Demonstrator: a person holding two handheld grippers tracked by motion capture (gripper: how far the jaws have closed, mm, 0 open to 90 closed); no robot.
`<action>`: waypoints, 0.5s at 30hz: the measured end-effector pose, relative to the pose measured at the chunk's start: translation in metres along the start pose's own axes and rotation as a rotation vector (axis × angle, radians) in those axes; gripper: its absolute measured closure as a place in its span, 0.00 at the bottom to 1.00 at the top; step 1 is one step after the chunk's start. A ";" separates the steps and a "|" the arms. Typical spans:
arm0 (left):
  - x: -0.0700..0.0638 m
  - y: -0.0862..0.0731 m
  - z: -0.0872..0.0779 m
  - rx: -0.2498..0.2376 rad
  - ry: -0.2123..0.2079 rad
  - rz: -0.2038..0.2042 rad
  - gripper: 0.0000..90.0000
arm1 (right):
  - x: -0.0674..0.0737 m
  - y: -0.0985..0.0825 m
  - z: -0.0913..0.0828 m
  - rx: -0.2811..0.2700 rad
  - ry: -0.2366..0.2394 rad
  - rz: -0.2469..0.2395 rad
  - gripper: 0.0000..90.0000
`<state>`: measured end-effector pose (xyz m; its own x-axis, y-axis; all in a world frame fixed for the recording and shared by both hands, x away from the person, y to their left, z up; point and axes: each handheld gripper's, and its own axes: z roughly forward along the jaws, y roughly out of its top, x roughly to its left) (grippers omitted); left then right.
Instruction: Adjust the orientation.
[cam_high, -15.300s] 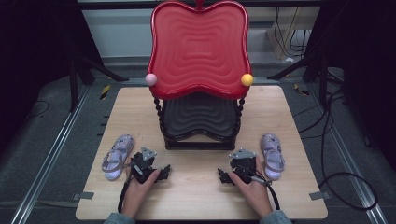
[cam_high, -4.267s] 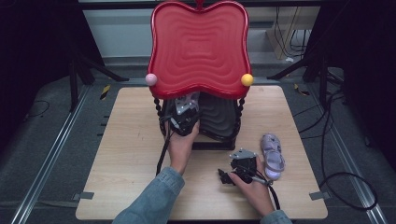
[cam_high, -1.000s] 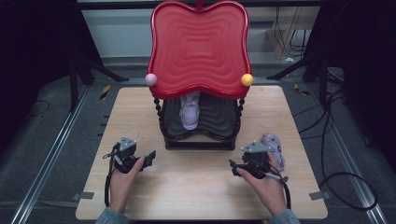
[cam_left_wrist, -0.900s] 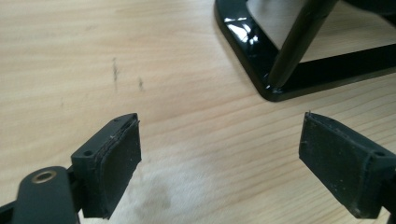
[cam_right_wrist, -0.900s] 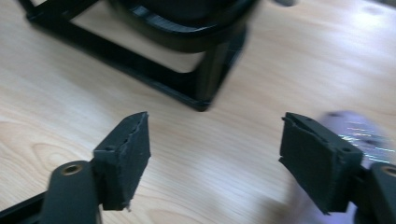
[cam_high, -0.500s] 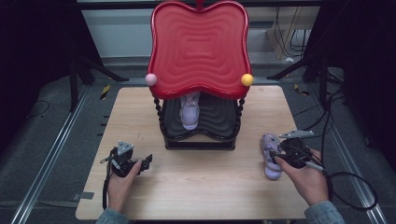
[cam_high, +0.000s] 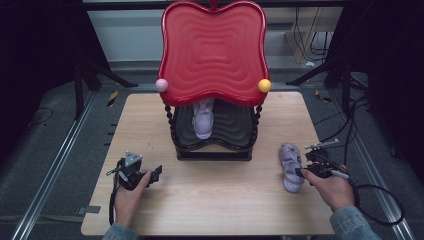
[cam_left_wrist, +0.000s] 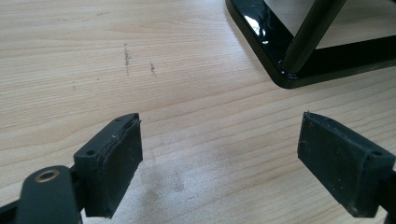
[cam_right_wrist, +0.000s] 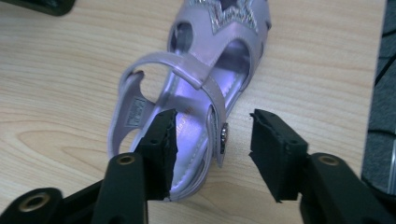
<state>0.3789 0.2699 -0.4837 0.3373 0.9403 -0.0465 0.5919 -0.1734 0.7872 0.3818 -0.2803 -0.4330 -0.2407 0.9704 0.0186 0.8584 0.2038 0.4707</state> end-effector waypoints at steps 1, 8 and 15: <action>0.000 0.000 0.000 0.000 0.000 -0.002 0.15 | -0.001 0.000 0.003 0.006 0.001 -0.004 0.59; -0.002 0.000 0.001 0.004 -0.002 0.011 0.15 | -0.005 -0.005 0.018 0.070 0.024 0.010 0.67; -0.001 0.000 0.001 0.005 -0.003 0.008 0.15 | -0.009 -0.005 0.024 0.091 0.042 -0.007 0.85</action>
<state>0.3792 0.2687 -0.4844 0.3443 0.9379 -0.0422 0.5925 -0.1822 0.7847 0.3905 -0.2870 -0.4568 -0.2637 0.9631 0.0541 0.8940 0.2230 0.3887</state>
